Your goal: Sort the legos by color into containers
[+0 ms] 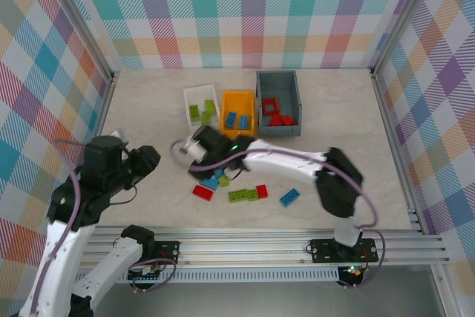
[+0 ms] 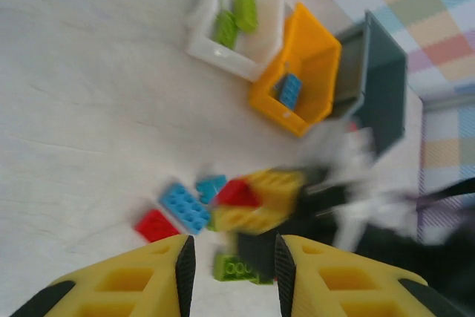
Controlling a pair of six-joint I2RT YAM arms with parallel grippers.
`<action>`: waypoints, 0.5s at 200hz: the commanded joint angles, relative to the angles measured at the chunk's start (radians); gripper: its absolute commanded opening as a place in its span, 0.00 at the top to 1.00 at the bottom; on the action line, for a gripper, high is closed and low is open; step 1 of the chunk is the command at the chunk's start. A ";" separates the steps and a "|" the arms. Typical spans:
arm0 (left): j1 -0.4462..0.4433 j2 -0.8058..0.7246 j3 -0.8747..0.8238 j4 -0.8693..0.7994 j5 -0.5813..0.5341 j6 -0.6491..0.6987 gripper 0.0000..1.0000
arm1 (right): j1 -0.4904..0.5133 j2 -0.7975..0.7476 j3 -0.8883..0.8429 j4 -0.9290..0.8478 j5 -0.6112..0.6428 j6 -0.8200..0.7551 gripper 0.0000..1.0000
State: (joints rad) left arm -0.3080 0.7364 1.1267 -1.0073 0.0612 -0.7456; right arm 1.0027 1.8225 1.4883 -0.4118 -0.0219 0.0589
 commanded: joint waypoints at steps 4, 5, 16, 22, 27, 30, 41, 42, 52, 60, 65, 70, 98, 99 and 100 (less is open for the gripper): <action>-0.123 0.147 -0.029 0.244 0.119 -0.049 0.65 | -0.187 -0.113 -0.107 -0.002 0.103 0.137 0.75; -0.138 0.153 -0.027 0.249 0.109 -0.050 0.65 | -0.193 -0.115 -0.109 -0.005 0.107 0.141 0.75; -0.269 0.256 0.013 0.302 0.017 -0.049 0.64 | -0.274 -0.129 -0.127 -0.035 0.146 0.194 0.75; -0.333 0.315 0.037 0.332 -0.023 -0.046 0.64 | -0.316 -0.129 -0.126 -0.053 0.160 0.222 0.75; -0.377 0.366 0.061 0.357 -0.051 -0.046 0.64 | -0.345 -0.126 -0.122 -0.069 0.179 0.244 0.75; -0.401 0.397 0.072 0.370 -0.064 -0.046 0.64 | -0.362 -0.124 -0.119 -0.076 0.189 0.256 0.75; -0.464 0.492 0.104 0.429 -0.112 -0.049 0.65 | -0.420 -0.108 -0.103 -0.093 0.202 0.291 0.75; -0.469 0.501 0.106 0.435 -0.116 -0.049 0.65 | -0.424 -0.106 -0.102 -0.094 0.202 0.293 0.75; -0.502 0.572 0.129 0.479 -0.149 -0.057 0.66 | -0.467 -0.072 -0.071 -0.111 0.188 0.316 0.74; -0.521 0.623 0.144 0.510 -0.166 -0.058 0.66 | -0.499 -0.030 -0.029 -0.136 0.169 0.327 0.74; -0.534 0.652 0.160 0.522 -0.177 -0.057 0.66 | -0.512 -0.001 0.003 -0.152 0.158 0.331 0.74; -0.546 0.681 0.174 0.526 -0.196 -0.054 0.66 | -0.523 0.030 0.029 -0.165 0.150 0.334 0.74; -0.601 0.785 0.231 0.534 -0.262 -0.034 0.67 | -0.571 0.154 0.133 -0.220 0.118 0.360 0.74; -0.603 0.787 0.231 0.534 -0.264 -0.034 0.67 | -0.574 0.158 0.135 -0.221 0.117 0.362 0.74; -0.605 0.789 0.231 0.535 -0.266 -0.032 0.67 | -0.575 0.161 0.137 -0.222 0.115 0.364 0.74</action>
State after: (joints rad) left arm -0.8738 1.4918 1.2953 -0.5346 -0.1024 -0.7925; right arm 0.4541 1.9141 1.5440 -0.5468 0.1352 0.3599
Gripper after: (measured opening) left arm 0.335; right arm 0.328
